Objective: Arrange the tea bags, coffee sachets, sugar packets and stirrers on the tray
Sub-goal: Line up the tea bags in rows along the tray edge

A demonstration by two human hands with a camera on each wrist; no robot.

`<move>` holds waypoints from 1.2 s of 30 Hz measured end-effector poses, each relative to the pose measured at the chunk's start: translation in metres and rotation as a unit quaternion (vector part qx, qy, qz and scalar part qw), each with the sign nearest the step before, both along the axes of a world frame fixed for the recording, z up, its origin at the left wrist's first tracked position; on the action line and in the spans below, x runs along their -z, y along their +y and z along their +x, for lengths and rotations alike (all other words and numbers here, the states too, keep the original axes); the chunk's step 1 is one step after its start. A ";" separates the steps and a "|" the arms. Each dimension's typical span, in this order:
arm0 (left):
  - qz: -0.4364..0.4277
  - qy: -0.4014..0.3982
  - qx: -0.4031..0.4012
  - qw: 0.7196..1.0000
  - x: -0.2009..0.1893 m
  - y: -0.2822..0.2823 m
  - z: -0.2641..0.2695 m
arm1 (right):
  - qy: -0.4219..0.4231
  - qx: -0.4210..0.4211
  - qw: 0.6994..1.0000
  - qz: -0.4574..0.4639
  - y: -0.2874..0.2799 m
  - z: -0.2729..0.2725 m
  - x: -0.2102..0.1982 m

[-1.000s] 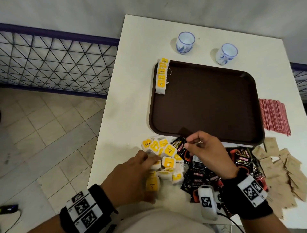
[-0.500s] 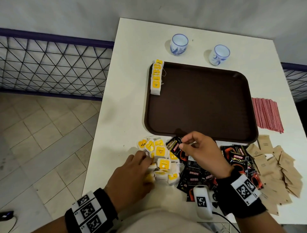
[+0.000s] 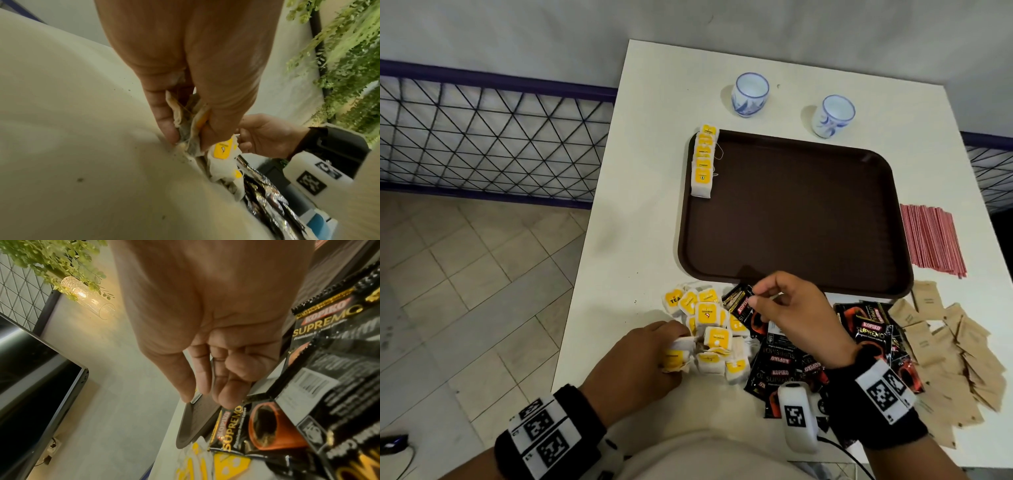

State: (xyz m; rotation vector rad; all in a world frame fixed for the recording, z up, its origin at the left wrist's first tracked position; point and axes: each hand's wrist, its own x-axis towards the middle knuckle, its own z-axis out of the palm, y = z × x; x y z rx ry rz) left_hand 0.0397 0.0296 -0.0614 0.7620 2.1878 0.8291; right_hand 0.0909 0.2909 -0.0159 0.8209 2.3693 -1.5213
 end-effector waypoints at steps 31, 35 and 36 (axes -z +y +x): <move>0.057 0.046 -0.009 0.997 -0.027 0.070 -0.079 | 0.031 0.063 0.978 -0.194 -0.027 -0.063 -0.012; 0.066 0.042 -0.004 0.997 -0.029 0.073 -0.083 | 0.011 0.027 0.980 -0.198 -0.023 -0.069 -0.011; 0.072 0.037 -0.004 0.997 -0.029 0.073 -0.084 | 0.006 0.014 0.981 -0.194 -0.022 -0.071 -0.012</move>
